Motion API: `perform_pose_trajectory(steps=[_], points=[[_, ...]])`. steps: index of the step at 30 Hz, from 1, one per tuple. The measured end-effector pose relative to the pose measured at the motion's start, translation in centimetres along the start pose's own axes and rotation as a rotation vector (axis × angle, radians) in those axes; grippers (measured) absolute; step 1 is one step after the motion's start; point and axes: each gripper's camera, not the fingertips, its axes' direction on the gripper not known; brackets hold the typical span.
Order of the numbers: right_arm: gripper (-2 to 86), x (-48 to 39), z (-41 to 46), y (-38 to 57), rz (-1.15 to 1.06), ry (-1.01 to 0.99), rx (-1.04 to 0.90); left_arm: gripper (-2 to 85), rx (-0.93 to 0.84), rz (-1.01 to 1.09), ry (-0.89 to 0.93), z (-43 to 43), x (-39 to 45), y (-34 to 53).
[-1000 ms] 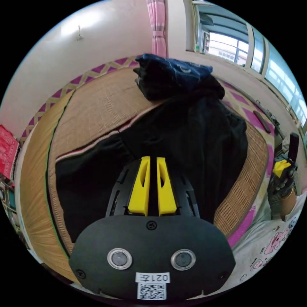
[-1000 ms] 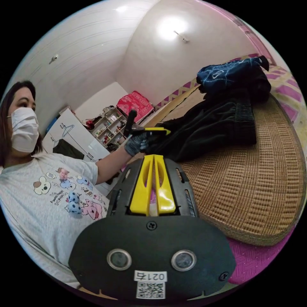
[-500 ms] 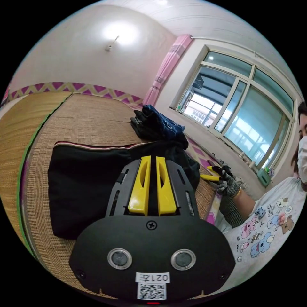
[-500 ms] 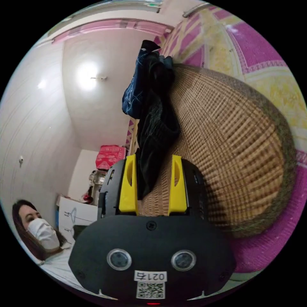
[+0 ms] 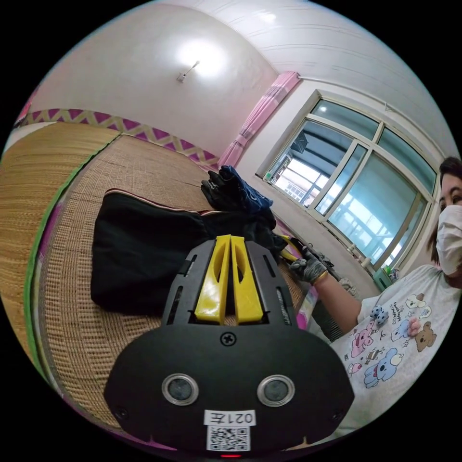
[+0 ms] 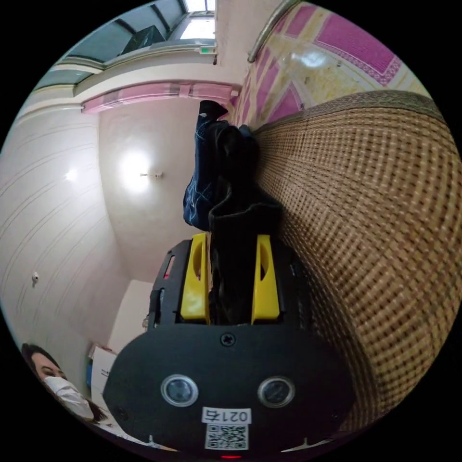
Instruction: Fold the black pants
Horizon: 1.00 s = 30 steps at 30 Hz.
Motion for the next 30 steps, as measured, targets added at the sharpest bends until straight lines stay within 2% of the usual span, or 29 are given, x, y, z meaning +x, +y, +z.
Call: perform_pose_trajectory(steps=[8,14,16,19,23,25,27,30], points=[[8.2,-2.8,5.1,-0.3,-0.08,0.052,-0.093,-0.9,0.029,-0.072,0.007,-3.9,-3.0,1.4],[7.6,-18.7,8.4,8.1,-0.566,0.188,-0.114,-0.9,0.058,-0.094,-0.006,-7.7,-5.0,2.4],[7.7,-26.0,13.3,14.7,-0.845,0.251,-0.184,-0.9,0.07,-0.104,-0.005,-8.9,-5.5,2.7],[7.8,-32.0,21.7,25.1,-1.176,0.315,-0.277,-0.9,0.089,-0.13,-0.007,-11.0,-6.2,3.2],[8.1,-32.2,33.2,37.6,-1.407,0.364,-0.439,-0.9,0.136,-0.163,-0.041,-14.3,-7.1,3.9],[8.8,-28.0,40.7,44.6,-1.499,0.461,-0.632,-0.9,0.143,-0.176,-0.049,-15.4,-7.6,4.3],[9.3,-25.0,43.8,47.5,-1.492,0.526,-0.821,-0.9,0.144,-0.189,-0.064,-17.0,-8.2,4.9],[7.1,-24.5,41.8,45.8,-1.363,0.392,-0.802,-0.9,0.149,-0.2,-0.107,-18.7,-9.1,5.6]])
